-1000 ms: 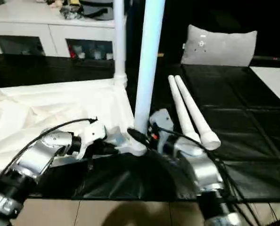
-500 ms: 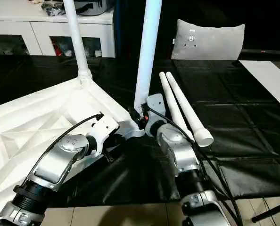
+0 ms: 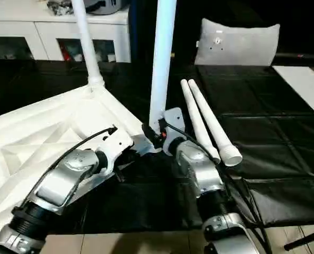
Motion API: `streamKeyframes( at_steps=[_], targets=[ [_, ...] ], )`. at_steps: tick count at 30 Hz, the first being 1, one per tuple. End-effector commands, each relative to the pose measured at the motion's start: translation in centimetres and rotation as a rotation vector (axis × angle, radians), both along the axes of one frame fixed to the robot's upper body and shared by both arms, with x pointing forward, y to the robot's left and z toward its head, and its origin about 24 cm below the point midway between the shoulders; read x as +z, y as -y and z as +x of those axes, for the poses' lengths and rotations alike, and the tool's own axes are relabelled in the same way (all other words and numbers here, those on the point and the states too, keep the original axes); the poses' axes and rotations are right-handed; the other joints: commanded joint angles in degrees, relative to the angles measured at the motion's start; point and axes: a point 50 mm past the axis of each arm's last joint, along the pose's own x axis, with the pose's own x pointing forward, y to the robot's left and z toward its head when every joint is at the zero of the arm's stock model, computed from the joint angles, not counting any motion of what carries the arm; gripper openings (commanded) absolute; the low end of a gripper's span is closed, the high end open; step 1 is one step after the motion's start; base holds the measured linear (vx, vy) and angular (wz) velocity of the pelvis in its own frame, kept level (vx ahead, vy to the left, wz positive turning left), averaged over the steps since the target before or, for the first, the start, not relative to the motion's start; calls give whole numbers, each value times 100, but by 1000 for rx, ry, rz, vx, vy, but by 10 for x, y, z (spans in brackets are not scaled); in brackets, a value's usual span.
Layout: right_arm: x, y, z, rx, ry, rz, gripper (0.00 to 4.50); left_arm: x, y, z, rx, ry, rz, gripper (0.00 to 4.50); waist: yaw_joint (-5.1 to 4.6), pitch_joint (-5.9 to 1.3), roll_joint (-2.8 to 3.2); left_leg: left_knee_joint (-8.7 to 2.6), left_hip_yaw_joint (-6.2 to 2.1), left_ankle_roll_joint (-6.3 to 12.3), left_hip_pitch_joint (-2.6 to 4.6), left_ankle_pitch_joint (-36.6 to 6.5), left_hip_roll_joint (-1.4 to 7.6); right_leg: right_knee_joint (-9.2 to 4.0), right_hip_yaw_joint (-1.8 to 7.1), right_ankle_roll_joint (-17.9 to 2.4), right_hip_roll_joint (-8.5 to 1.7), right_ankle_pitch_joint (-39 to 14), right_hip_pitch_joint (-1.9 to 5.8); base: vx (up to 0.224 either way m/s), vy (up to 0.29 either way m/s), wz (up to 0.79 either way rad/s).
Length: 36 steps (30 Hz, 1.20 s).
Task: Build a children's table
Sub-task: Rotate leg to tighten
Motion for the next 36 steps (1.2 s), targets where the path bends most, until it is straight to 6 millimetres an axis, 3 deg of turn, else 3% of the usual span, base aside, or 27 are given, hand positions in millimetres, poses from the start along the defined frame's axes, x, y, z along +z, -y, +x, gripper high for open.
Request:
streamKeyframes(
  at_steps=[1,3,6,13,14,18,24,27,31,36],
  targets=[
    [-16,7,-13,58,-71,-3,341,8,-1,5,-39,39,11,0,30,-282,56,-306,84,280,-84,-648,52,-371,250,-1202,-265,-252,351,0,0,0],
    [-13,12,-15,87,-50,4,352,8,-3,6,-49,38,18,0,54,-273,52,-277,93,408,-105,-338,38,-313,237,-1345,-242,376,374,0,0,0],
    [-5,23,-20,161,-3,1,384,6,-8,7,-78,31,30,0,75,-263,76,-280,97,456,-102,-501,42,-336,233,-1374,-275,72,386,0,0,0],
    [12,50,-30,300,75,-46,436,3,-18,4,-211,-8,58,0,103,-247,57,-283,100,450,-99,-739,47,-383,233,-1231,-283,-517,383,0,0,0],
    [16,56,-31,342,85,-65,444,2,-21,3,-261,-15,71,0,113,-250,84,-279,96,460,-89,-703,52,-378,235,-1250,-286,-502,375,0,0,0],
    [24,65,-32,409,89,-89,444,2,-25,-1,-355,-30,89,0,151,-259,85,-254,105,558,-77,-584,60,-346,237,-1353,-276,-243,365,0,0,0],
    [29,69,-36,539,75,-162,444,2,-30,-8,-508,-71,123,0,218,-262,87,-248,103,563,-66,-493,68,-306,235,-1454,-279,-70,372,0,0,0],
    [28,65,-43,663,40,-166,444,3,-30,-12,-600,-89,131,0,234,-258,73,-244,108,554,-67,-601,62,-321,235,-1431,-290,-260,375,0,0,0],
    [28,62,-44,695,29,-160,444,4,-29,-14,-635,-98,127,0,275,-251,66,-252,110,504,-57,-696,78,-328,240,-1396,-299,-511,358,0,0,0],
    [26,57,-44,729,14,-140,389,3,-28,-16,-674,-104,127,0,315,-252,57,-254,104,415,-58,-742,80,-315,243,-1338,-299,-589,357,0,0,0]
  ],
)
